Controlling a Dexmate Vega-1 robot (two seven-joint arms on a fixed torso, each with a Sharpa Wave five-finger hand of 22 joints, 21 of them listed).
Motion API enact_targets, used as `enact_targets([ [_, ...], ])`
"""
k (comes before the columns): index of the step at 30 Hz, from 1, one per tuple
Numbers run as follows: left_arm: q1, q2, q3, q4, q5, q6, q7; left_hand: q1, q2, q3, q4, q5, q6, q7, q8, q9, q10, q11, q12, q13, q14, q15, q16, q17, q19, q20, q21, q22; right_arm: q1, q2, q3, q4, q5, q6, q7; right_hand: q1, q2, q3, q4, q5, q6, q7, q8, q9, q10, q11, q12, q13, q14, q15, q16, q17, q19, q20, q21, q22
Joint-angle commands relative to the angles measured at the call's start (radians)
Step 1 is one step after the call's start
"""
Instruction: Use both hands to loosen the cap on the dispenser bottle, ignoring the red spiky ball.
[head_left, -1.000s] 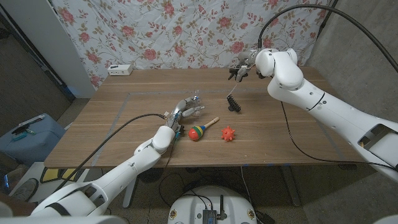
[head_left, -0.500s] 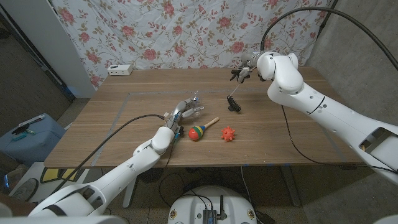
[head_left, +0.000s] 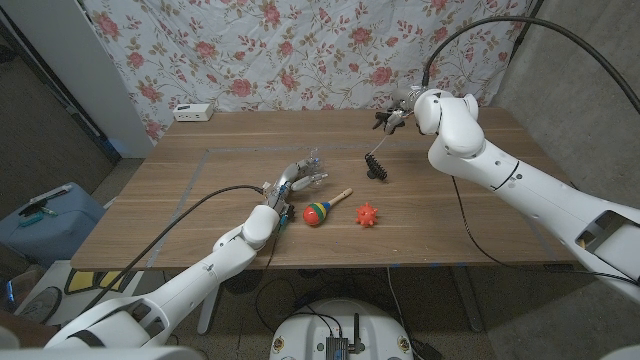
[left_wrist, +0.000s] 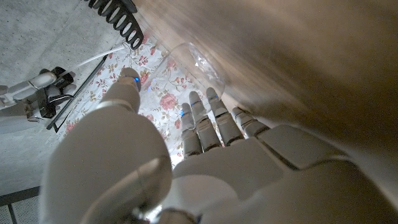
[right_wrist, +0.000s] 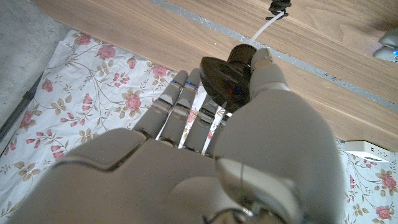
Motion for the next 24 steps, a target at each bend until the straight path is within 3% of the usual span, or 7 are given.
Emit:
enact_targets([
  [1,0.003,-0.003,-0.003,0.008,-0.011,0.002,0.001,-0.047,0.058,0.017,0.004,-0.005,0.039,-0.060,0.000,0.003,-0.007,0.008,0.000,0.000,-0.009,-0.102,-0.001,0.001,0.002,0.009,0.007,0.004,-0.013,0.003,-0.009,0.013,0.027,-0.046,-0.053,-0.003,0.012,0.002,0.004,0.004,0.010,0.000,0.005,0.002,0.052,-0.051,0.002,0.003,0.007,-0.148,-0.001,0.003,0.003,0.006,0.001,0.001],
  [5,-0.001,-0.005,-0.003,0.016,-0.016,-0.006,-0.005,-0.047,0.060,0.018,-0.001,-0.005,0.042,-0.086,-0.002,0.003,-0.013,0.012,-0.001,0.000,-0.018,-0.091,-0.002,0.001,0.003,0.011,0.008,0.004,-0.014,0.004,-0.012,0.020,0.041,-0.060,-0.072,-0.005,0.011,0.002,0.005,0.004,0.010,-0.001,0.004,0.002,0.052,-0.051,0.001,0.003,0.007,-0.147,-0.001,0.003,0.004,0.007,0.001,0.001],
  [10,-0.002,-0.004,-0.004,0.015,-0.021,-0.001,-0.008,-0.053,0.049,0.010,-0.008,-0.009,0.014,-0.094,-0.014,0.003,-0.039,0.031,-0.006,0.000,-0.039,-0.080,-0.004,0.002,0.001,0.016,0.008,0.004,-0.015,0.003,-0.018,0.029,0.060,-0.074,-0.102,-0.006,0.010,0.002,0.005,0.004,0.011,-0.001,0.004,0.002,0.053,-0.051,0.001,0.004,0.007,-0.147,-0.002,0.002,0.004,0.009,0.001,0.001],
  [15,-0.003,-0.001,-0.005,0.011,-0.025,0.003,-0.014,-0.070,0.027,-0.009,-0.011,-0.011,-0.018,-0.067,-0.019,0.003,-0.065,0.038,-0.007,0.000,-0.059,-0.072,-0.001,0.003,-0.002,0.020,0.008,0.004,-0.016,0.000,-0.023,0.035,0.083,-0.085,-0.133,-0.007,0.009,0.003,0.004,0.004,0.010,-0.001,0.003,0.002,0.052,-0.051,0.000,0.005,0.008,-0.147,-0.003,0.002,0.005,0.009,0.001,0.001],
  [24,-0.005,0.001,-0.006,0.010,-0.039,0.008,-0.034,-0.078,0.008,-0.024,-0.017,-0.007,-0.048,-0.053,-0.021,0.003,-0.085,0.040,-0.007,0.000,-0.080,-0.069,-0.001,0.004,-0.005,0.027,0.008,0.004,-0.009,-0.010,-0.038,0.035,0.121,-0.104,-0.169,-0.008,0.009,0.002,0.004,0.004,0.011,-0.001,0.002,0.002,0.053,-0.051,0.000,0.005,0.012,-0.148,0.000,0.004,0.006,0.010,0.001,0.001],
])
